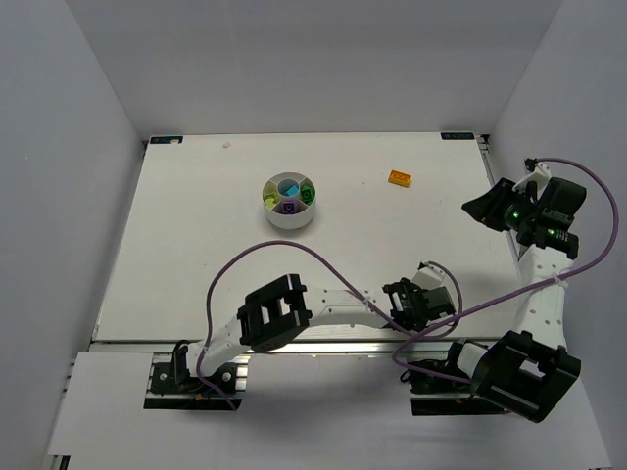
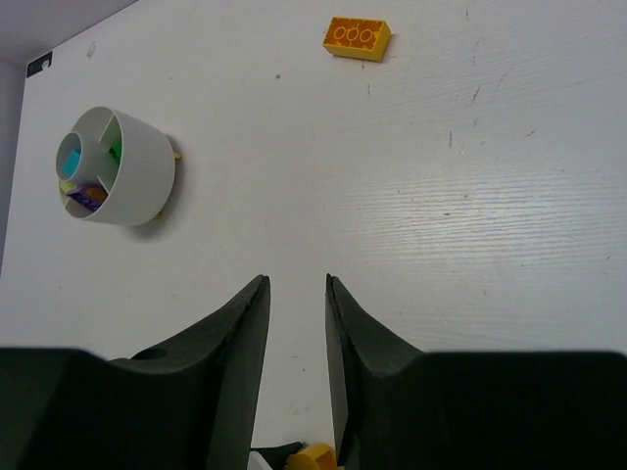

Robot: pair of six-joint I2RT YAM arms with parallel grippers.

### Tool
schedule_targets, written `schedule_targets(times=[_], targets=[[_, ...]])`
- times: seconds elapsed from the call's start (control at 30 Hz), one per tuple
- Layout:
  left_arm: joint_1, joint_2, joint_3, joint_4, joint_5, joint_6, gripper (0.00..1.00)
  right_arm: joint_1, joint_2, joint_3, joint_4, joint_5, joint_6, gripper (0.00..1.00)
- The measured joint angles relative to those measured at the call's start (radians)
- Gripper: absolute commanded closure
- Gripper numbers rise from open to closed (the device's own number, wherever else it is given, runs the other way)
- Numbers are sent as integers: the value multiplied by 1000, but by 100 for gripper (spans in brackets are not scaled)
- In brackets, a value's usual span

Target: Sort the legos into containers by color

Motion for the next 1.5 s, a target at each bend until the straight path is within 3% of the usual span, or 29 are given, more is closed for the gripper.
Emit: schedule_targets(times=[0.03,0.17,0.3,0.57,0.73,1.07,1.5], targets=[[0,0,0,-2,-9,1,80,0,-1,-4,4,-4,0,65],[13,-27,-39,-7,-53,19,96,-2,-6,-29,13,-30,-5,64],[69,-138,-160,5,-78,106,100,-2,-13,-48,23,-62,-14,61],[394,-440,-254,97,-14,404,100,7,-18,-80,46,-113,-39,60],[608,-532,-249,169,68,578,97,27,-17,-97,62,-131,-60,60],[916,-387,-130,229,342,795,91,90,18,-120,84,-143,-92,60],[1052,-286,-118,352,677,909,87,128,33,-126,91,-141,-113,60]])
